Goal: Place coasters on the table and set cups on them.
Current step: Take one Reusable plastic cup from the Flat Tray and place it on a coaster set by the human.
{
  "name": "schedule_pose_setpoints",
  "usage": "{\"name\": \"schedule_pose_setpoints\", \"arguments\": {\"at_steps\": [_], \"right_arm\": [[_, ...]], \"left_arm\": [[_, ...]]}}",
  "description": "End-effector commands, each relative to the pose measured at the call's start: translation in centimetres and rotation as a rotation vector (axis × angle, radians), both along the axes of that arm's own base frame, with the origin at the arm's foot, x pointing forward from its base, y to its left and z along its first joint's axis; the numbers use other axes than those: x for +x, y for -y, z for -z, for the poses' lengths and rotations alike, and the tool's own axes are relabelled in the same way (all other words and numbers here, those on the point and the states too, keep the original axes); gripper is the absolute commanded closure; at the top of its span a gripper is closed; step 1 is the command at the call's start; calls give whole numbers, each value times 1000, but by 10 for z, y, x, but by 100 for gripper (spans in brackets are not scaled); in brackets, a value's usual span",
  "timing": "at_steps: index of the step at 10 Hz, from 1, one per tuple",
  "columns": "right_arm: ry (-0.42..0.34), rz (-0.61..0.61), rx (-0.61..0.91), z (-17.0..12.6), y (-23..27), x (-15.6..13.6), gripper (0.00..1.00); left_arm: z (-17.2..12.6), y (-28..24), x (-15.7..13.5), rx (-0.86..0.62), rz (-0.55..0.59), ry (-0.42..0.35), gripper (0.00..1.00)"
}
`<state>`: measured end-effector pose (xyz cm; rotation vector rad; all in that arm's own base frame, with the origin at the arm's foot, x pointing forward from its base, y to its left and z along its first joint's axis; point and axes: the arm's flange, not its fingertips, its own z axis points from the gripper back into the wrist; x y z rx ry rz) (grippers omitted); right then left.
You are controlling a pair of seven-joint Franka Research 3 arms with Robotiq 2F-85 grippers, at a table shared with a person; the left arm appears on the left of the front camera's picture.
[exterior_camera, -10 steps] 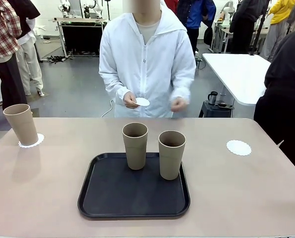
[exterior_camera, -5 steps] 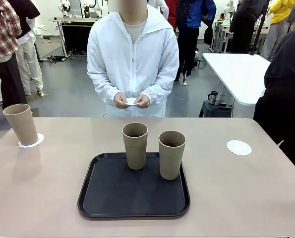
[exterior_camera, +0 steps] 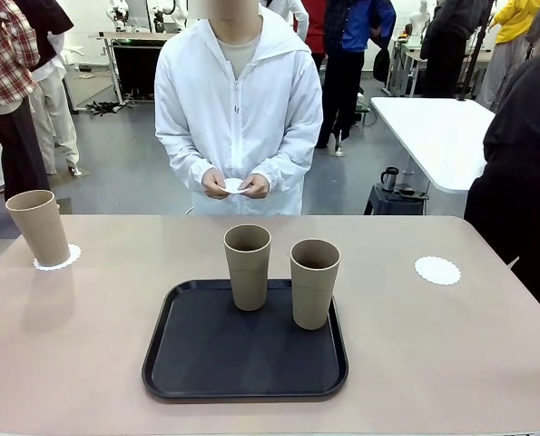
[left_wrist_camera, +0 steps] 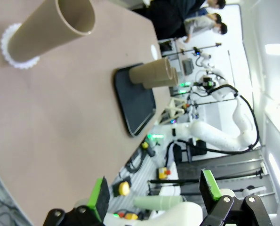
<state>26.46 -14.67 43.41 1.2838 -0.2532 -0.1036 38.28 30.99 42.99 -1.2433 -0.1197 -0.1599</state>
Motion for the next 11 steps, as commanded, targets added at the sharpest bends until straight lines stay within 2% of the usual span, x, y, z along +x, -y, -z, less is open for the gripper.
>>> {"name": "schedule_pose_setpoints", "arguments": {"at_steps": [1,3,5,8,10,11], "right_arm": [[14,-1,17,-1,0,2,0],[0,0,0,0,0,0,0],[136,-37,-195,-28,-13,27,0],[260,-200,-504,-59,-65,78,0],[326,-331,-682,-56,-98,100,0],[384,-388,-796,-47,-126,104,0]], "left_arm": [[-2,0,0,0,-11,-7,0],[-2,0,0,0,-11,-7,0],[-2,0,0,0,-11,-7,0],[-2,0,0,0,-11,-7,0],[-2,0,0,0,-11,-7,0],[-2,0,0,0,-11,-7,0]]}}
